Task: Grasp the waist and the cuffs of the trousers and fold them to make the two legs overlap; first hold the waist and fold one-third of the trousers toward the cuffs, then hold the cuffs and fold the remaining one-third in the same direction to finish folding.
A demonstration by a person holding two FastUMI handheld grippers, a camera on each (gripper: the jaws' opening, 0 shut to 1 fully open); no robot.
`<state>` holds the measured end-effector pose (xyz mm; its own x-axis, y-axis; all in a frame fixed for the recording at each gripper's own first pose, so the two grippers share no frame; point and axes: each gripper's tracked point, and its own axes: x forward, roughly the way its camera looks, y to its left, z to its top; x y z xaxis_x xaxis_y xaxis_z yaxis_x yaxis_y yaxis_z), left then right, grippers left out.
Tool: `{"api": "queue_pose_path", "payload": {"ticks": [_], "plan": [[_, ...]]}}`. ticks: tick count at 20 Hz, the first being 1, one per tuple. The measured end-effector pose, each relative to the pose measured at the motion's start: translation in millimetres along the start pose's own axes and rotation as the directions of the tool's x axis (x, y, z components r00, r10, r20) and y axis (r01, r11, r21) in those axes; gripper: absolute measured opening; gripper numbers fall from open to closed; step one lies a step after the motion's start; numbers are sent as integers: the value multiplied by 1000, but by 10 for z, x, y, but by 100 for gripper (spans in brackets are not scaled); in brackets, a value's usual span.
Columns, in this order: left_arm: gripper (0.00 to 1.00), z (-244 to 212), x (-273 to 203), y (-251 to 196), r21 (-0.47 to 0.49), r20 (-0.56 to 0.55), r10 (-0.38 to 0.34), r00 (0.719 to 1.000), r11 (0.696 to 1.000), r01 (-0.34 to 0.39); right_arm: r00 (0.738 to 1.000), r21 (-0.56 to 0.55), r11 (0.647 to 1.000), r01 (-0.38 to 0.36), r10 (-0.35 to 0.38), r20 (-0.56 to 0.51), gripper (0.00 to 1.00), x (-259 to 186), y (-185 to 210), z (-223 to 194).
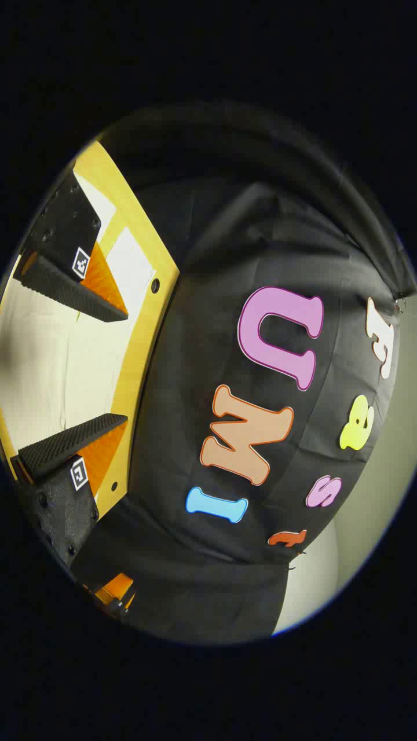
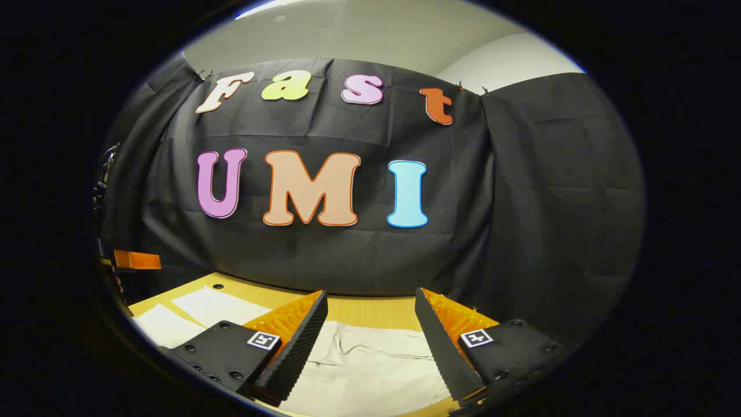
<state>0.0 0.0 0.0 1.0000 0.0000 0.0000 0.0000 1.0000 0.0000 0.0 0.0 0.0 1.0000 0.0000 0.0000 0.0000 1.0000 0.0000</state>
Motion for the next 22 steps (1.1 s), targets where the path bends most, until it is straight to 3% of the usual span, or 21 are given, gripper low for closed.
{"api": "queue_pose_path", "payload": {"ticks": [7, 16, 22], "plan": [[95, -74, -31, 63, 77, -31, -17, 999, 997, 19, 1000, 4, 1000, -4, 4, -15, 97, -5, 102, -47], [95, -206, -105, 196, 75, -82, -46, 996, 996, 52, 999, -11, 1000, -5, 4, -41, 98, -70, 210, -120], [95, -524, -184, 384, 144, -174, -87, 981, 983, 112, 996, -17, 1000, -18, 17, -87, 97, -148, 307, -273]]}}
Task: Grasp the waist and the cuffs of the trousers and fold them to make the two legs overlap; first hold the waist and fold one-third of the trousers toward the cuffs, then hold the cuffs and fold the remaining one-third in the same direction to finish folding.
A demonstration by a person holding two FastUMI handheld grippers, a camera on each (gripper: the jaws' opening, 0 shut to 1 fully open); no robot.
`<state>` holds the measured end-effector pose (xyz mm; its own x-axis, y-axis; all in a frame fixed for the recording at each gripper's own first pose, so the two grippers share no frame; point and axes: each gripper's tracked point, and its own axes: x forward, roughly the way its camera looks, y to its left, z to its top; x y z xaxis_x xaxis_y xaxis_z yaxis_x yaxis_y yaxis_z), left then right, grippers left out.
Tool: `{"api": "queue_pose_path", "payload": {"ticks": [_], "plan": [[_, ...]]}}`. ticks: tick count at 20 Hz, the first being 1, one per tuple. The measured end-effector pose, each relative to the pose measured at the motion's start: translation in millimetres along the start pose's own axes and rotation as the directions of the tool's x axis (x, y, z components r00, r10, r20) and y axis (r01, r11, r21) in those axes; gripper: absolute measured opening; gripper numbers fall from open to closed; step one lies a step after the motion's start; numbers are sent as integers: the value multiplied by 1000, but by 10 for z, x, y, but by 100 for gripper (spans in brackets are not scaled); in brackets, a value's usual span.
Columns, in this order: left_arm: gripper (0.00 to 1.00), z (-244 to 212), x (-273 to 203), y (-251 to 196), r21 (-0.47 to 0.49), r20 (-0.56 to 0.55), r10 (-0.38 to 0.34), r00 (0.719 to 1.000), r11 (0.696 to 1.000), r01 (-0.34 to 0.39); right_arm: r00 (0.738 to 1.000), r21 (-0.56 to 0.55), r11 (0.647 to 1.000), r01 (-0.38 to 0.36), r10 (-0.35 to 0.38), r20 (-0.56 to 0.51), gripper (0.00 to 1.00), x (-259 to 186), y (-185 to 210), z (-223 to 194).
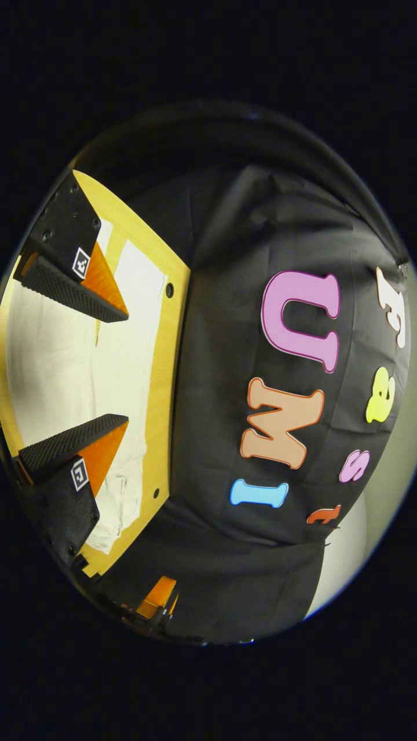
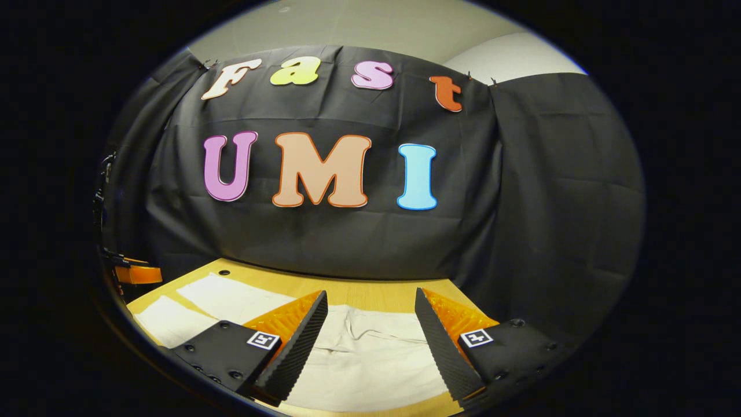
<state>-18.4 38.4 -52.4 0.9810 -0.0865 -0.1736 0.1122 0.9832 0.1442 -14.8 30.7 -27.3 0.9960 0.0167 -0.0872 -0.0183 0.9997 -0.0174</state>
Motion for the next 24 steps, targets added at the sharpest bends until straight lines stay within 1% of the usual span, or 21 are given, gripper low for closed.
{"api": "queue_pose_path", "payload": {"ticks": [2, 4, 6, 9, 11, 13, 15, 17, 19, 20, 22, 24], "plan": [[96, -149, -7, 68, 24, -40, -20, 999, 999, 21, 1000, -9, 1000, -4, 4, -10, 97, -13, 47, -47], [95, -315, -36, 126, 48, -87, -57, 995, 997, 61, 1000, -13, 1000, -12, 12, -21, 97, -4, 108, -108], [95, -511, -64, 246, 100, -150, -78, 986, 991, 94, 999, -13, 1000, -24, 23, -29, 97, 14, 186, -164], [95, -864, -181, 498, 220, -276, -96, 956, 962, 160, 999, -17, 999, -30, 30, -38, 98, 13, 258, -247], [95, -1112, -259, 603, 293, -372, -113, 922, 928, 232, 998, -21, 999, -32, 31, -55, 98, 22, 301, -331], [95, -1380, -370, 687, 332, -477, -136, 868, 887, 322, 997, -26, 999, -38, 36, -72, 98, 6, 341, -402], [94, -1626, -528, 790, 347, -574, -154, 804, 844, 409, 996, -30, 999, -43, 40, -82, 98, 1, 365, -471], [94, -1771, -631, 873, 353, -660, -161, 734, 796, 492, 995, -31, 999, -36, 33, -97, 98, -7, 338, -565], [94, -1950, -742, 912, 345, -736, -162, 658, 745, 570, 993, -16, 999, -30, 28, -118, 98, -36, 305, -651], [94, -2027, -792, 928, 343, -766, -156, 624, 722, 601, 992, -9, 1000, -26, 24, -127, 98, -46, 283, -682], [93, -2097, -881, 999, 338, -809, -142, 571, 681, 649, 990, -6, 1000, -13, 12, -137, 97, -55, 198, -716], [92, -2160, -971, 1038, 326, -847, -121, 517, 651, 686, 990, -10, 1000, -12, 11, -143, 97, -62, 143, -740]]}}
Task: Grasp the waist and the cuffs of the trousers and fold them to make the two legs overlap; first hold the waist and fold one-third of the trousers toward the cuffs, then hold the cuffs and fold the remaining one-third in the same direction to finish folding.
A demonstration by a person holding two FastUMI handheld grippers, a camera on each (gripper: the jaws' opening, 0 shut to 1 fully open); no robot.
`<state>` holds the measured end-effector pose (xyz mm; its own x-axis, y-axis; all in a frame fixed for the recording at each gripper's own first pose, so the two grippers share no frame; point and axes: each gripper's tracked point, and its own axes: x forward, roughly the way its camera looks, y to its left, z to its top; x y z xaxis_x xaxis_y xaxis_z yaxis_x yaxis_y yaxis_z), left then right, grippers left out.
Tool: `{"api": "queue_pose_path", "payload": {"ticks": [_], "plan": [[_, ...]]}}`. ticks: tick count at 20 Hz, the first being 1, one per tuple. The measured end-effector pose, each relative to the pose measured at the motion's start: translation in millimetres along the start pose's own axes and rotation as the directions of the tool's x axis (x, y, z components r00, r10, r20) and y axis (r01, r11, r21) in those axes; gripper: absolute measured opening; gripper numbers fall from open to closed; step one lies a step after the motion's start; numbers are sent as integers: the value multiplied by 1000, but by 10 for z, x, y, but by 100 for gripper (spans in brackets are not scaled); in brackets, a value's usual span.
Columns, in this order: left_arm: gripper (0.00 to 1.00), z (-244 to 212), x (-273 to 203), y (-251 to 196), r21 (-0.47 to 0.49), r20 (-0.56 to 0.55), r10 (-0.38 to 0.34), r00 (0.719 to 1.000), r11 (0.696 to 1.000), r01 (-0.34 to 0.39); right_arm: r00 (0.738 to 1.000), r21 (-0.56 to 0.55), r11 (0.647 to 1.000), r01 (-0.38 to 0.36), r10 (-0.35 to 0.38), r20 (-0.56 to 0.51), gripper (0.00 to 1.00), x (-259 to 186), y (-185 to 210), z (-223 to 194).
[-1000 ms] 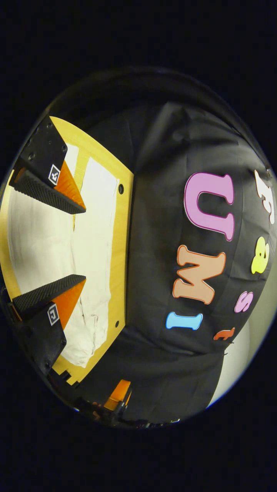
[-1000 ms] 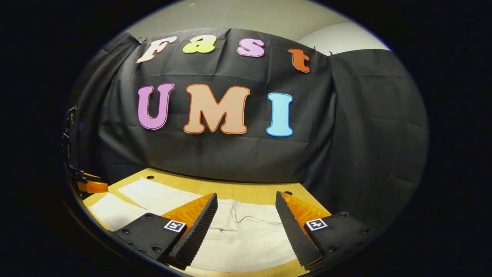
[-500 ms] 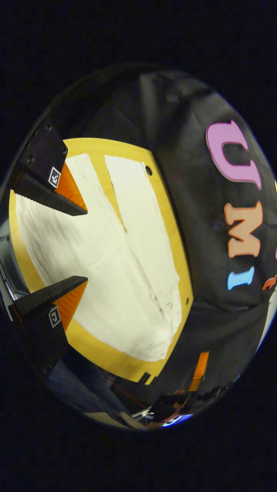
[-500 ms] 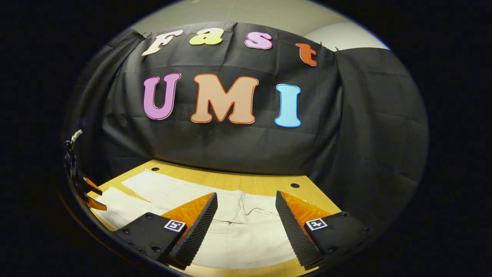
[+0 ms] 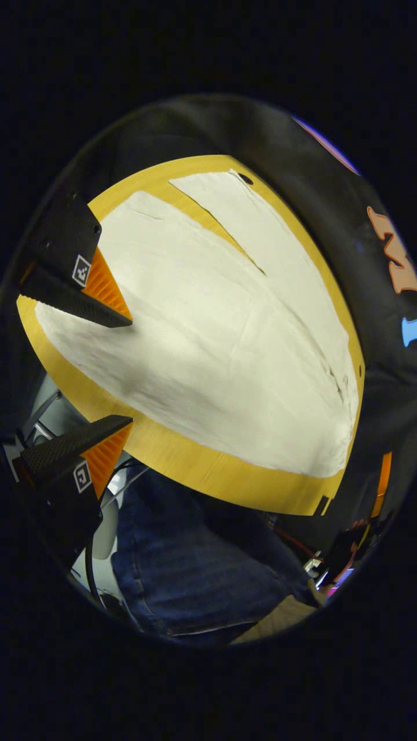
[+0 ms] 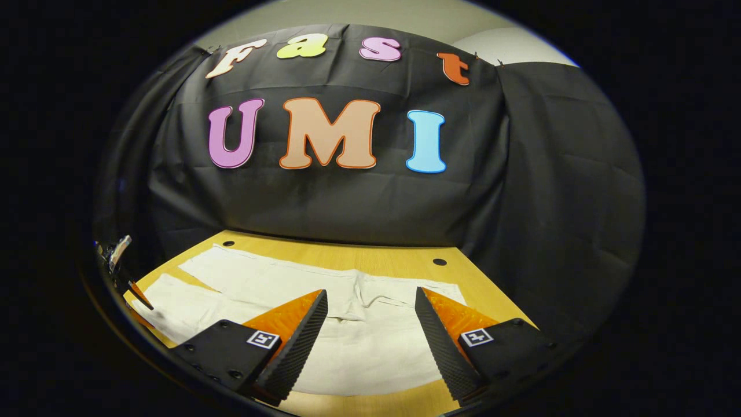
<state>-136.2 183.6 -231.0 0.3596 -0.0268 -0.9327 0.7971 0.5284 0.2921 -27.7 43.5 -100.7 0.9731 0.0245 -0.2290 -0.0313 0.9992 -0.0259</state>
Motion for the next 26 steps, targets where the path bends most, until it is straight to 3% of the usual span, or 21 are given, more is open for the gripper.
{"api": "queue_pose_path", "payload": {"ticks": [4, 9, 14, 18, 19, 20, 22, 25, 26], "plan": [[90, -202, 54, 24, 57, -113, -32, 993, 998, 38, 1000, -12, 1000, 6, -6, -10, 97, 12, -108, -39], [85, -315, 106, 33, 122, -213, -20, 977, 991, 47, 1000, -22, 1000, 3, -4, -29, 98, 60, -223, -83], [76, -351, 165, -13, 135, -282, -32, 959, 988, 73, 999, -68, 998, -17, 14, -49, 97, 152, -348, -108], [76, -317, 174, -2, 120, -323, -39, 946, 989, 82, 995, -93, 994, -59, 51, -85, 98, 230, -433, -214], [70, -335, 162, 20, 121, -341, -33, 939, 990, 79, 993, -100, 992, -73, 64, -94, 98, 256, -444, -260], [73, -330, 173, 47, 112, -349, -34, 936, 991, 78, 991, -112, 990, -90, 78, -104, 98, 273, -455, -280], [63, -323, 179, 92, 100, -370, -29, 929, 992, 71, 986, -146, 981, -129, 110, -125, 98, 313, -481, -329], [35, -311, 188, 146, 52, -371, -23, 928, 998, 46, 969, -193, 959, -207, 174, -176, 98, 376, -521, -472], [30, -279, 199, 155, 40, -370, -20, 929, 999, 37, 960, -206, 949, -236, 195, -200, 98, 390, -537, -533]]}}
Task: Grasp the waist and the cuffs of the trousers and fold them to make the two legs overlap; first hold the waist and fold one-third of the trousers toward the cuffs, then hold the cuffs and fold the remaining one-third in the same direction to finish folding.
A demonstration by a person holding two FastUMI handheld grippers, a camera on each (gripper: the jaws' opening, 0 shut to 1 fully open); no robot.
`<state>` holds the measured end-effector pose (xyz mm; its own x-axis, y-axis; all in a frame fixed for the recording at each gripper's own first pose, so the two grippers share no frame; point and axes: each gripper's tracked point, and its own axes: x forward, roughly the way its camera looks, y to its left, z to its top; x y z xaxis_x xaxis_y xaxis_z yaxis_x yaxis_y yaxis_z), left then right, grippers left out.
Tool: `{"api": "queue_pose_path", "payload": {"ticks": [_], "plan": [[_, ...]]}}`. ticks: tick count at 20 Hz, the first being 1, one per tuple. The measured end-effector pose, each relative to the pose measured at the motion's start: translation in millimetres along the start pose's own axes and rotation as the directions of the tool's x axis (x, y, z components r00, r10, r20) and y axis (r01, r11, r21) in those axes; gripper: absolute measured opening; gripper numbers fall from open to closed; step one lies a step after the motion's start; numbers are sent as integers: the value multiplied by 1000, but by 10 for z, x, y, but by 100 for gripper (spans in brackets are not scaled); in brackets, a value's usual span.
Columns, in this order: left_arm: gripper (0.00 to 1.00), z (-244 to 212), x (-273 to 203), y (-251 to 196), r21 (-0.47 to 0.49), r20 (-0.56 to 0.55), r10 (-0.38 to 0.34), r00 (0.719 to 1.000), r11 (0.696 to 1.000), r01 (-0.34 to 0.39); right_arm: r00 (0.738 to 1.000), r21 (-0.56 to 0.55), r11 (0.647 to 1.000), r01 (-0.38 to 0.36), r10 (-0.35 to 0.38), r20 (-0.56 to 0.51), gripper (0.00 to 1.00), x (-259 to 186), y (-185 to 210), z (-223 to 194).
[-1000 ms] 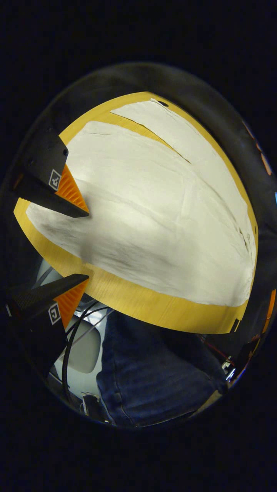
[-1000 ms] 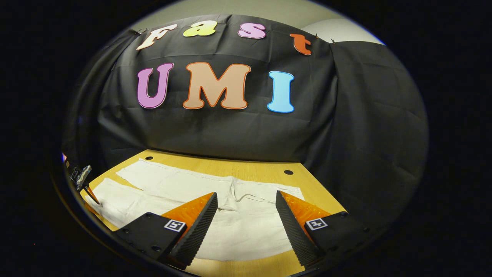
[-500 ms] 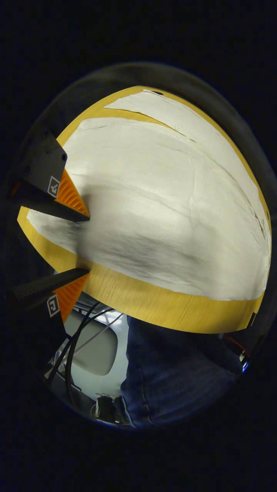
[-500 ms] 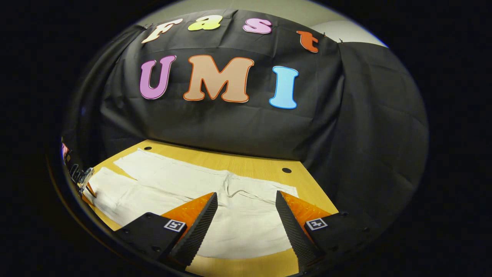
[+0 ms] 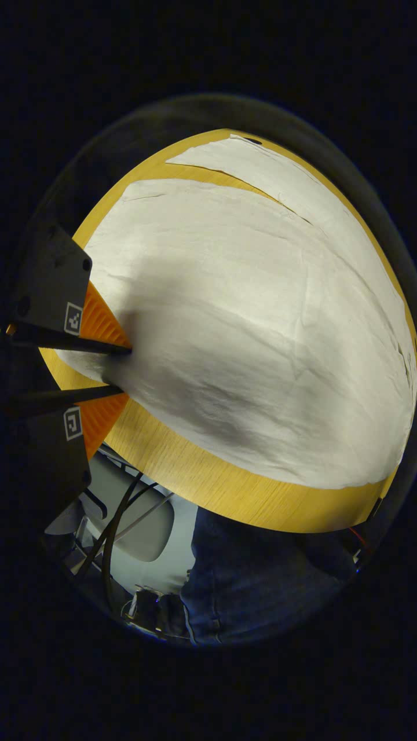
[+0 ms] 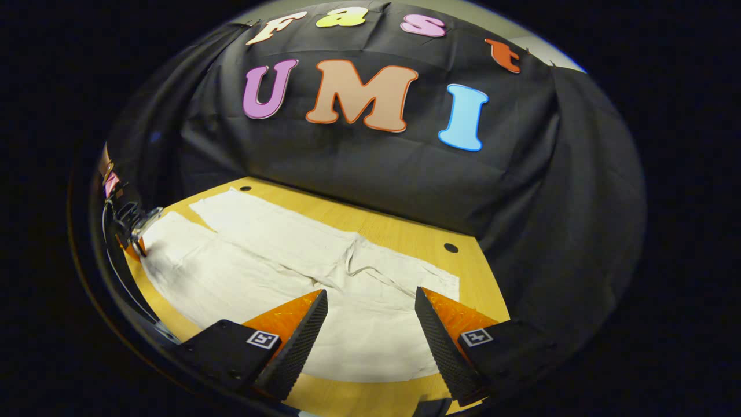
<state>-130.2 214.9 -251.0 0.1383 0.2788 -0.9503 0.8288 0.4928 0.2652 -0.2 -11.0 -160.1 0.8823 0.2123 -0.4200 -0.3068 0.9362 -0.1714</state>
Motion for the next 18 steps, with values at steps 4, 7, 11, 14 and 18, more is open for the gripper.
{"api": "queue_pose_path", "payload": {"ticks": [4, 7, 11, 14, 18], "plan": [[0, -7, -11, 46, 11, 2, 15, 1000, 1000, -15, 990, -121, 986, -118, 107, -94, 99, 61, -18, -310], [0, 5, 5, 71, 37, 5, 23, 1000, 999, -23, 964, -196, 953, -230, 195, -183, 98, 73, 27, -564], [0, 54, 4, 61, 48, 4, 18, 1000, 999, -18, 883, -283, 864, -417, 312, -350, 98, 28, 161, -984], [0, 61, 8, 45, 52, 3, 21, 1000, 998, -21, 799, -332, 769, -546, 360, -481, 98, -5, 273, -1324], [0, 59, 11, 62, 50, 0, 22, 1000, 999, -21, 692, -335, 670, -662, 376, -617, 98, 14, 383, -1642]]}}
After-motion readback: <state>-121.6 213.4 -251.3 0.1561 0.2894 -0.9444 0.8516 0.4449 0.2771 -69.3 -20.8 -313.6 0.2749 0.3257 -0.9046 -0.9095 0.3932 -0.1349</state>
